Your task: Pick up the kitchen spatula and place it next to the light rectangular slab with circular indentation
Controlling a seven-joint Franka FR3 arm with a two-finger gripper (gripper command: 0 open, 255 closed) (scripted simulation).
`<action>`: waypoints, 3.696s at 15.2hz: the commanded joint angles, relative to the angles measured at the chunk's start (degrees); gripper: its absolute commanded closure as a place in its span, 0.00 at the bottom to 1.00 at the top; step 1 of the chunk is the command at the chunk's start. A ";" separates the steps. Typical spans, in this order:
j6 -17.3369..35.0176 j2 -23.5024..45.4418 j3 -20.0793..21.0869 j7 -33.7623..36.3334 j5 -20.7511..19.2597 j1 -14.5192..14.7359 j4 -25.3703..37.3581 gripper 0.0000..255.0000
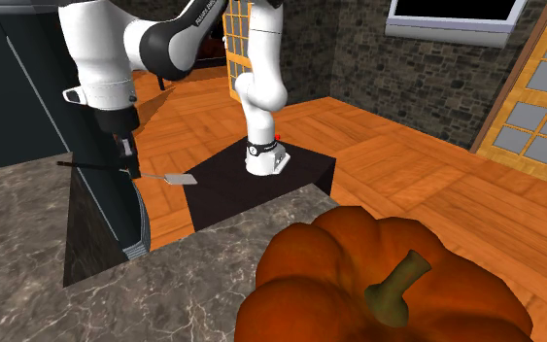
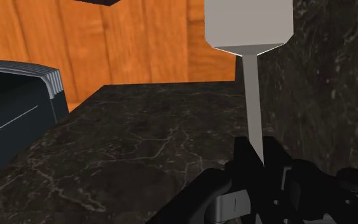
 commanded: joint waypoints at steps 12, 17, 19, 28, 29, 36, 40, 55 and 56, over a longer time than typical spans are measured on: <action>-3.27 16.46 -6.90 -11.43 -4.79 -6.84 19.21 1.00; -6.24 24.38 -8.80 -15.29 -5.91 -8.80 30.02 1.00; -7.81 27.87 -9.45 -16.77 -6.27 -9.48 35.05 1.00; -14.73 43.15 -11.44 -21.81 -7.34 -11.33 57.25 1.00; -14.03 43.25 -11.45 -21.79 -7.37 -11.35 56.64 1.00; -9.32 44.38 -11.60 -21.58 -7.61 -11.44 53.04 1.00; -6.78 45.29 -11.71 -21.46 -7.78 -11.45 51.40 1.00; -7.66 44.70 -11.66 -21.51 -7.70 -11.48 51.70 0.00; -9.13 43.96 -11.58 -21.59 -7.57 -11.51 52.43 0.00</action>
